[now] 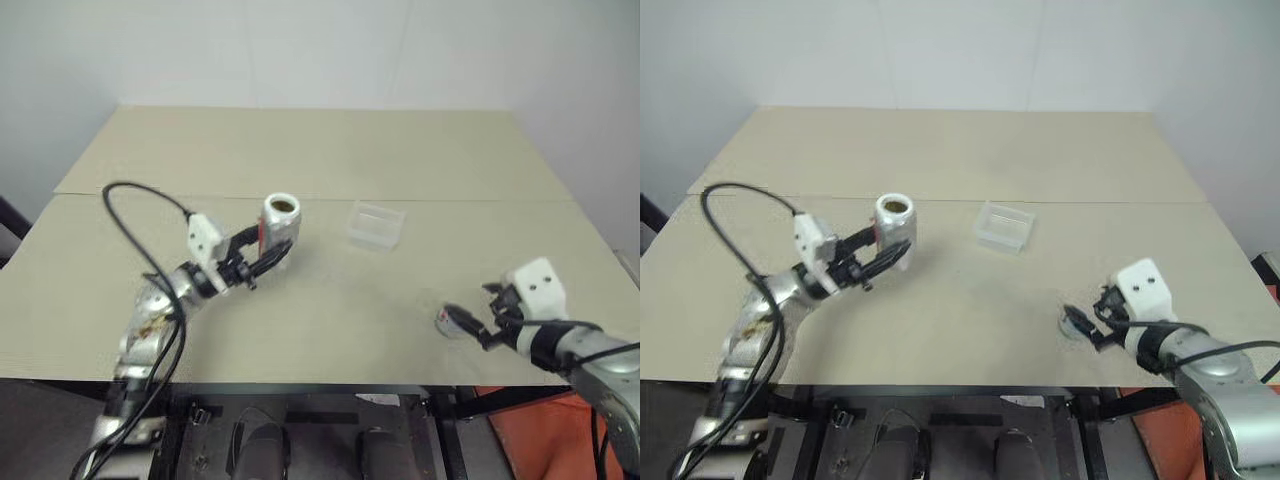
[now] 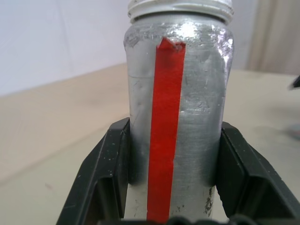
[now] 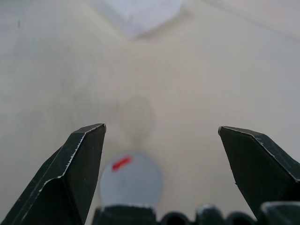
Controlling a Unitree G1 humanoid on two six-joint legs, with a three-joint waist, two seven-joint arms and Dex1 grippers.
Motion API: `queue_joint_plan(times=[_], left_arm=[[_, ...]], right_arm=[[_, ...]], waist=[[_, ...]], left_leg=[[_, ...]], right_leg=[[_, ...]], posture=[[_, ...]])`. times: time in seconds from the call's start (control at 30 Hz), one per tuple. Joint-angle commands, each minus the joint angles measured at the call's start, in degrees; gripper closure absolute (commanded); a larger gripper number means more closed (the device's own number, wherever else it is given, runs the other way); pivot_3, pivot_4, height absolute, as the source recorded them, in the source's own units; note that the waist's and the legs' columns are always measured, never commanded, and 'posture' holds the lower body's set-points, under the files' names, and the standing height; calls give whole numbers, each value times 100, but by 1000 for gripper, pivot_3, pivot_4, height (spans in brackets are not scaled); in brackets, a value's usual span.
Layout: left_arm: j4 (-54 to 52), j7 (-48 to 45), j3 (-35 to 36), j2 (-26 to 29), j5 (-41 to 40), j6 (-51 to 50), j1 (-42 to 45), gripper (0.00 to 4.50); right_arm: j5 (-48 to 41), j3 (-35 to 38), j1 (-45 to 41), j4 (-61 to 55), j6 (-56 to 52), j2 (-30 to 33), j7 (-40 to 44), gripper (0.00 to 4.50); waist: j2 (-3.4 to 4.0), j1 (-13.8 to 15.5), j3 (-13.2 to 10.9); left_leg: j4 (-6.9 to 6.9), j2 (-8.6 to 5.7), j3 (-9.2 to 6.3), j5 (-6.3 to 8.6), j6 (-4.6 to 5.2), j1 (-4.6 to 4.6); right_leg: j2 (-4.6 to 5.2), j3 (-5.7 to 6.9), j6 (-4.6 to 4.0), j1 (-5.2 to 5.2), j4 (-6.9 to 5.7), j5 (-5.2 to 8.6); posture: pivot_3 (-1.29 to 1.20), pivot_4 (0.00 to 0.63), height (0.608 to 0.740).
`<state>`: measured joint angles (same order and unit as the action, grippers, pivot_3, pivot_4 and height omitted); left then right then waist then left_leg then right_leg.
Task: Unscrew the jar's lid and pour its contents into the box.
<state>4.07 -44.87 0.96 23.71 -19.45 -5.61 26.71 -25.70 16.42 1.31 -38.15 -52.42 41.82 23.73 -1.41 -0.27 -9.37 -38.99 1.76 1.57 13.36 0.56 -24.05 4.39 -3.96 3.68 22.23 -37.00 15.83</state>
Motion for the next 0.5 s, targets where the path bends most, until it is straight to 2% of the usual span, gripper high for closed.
queue_joint_plan(times=[0.03,0.23,0.27,0.4,0.5], left_arm=[[798,302,-291,-291,557,319,831,2365],[2713,380,-620,-604,1226,663,2375,2365],[3123,543,-769,-623,1550,1071,2627,2365],[4852,1764,-1590,-676,3094,2766,3711,2365],[5874,2869,-2302,-782,4196,3506,4450,2365]], right_arm=[[211,-296,-283,-163,276,-106,-142,28],[415,-658,-514,-250,481,-462,-331,28],[473,-710,-543,-247,496,-497,-374,28],[590,-732,-575,-321,502,-606,-503,28],[599,-625,-543,-371,473,-668,-570,28]], waist=[[0,6,0],[-3,11,-2],[-3,10,-2],[-7,38,-4],[-11,65,-7]], left_leg=[[0,-1,0,0,0,-5],[1,-4,-1,0,1,-23],[1,-5,-1,0,1,-24],[3,-7,0,1,2,-26],[5,-8,0,1,3,-32]], right_leg=[[0,0,0,5,0,0],[-1,4,1,18,4,0],[1,4,1,18,5,0],[0,5,2,19,13,0],[1,5,4,21,19,-1]], posture=[[0,150,740],[0,150,740],[0,150,740],[0,150,740],[0,150,740]])
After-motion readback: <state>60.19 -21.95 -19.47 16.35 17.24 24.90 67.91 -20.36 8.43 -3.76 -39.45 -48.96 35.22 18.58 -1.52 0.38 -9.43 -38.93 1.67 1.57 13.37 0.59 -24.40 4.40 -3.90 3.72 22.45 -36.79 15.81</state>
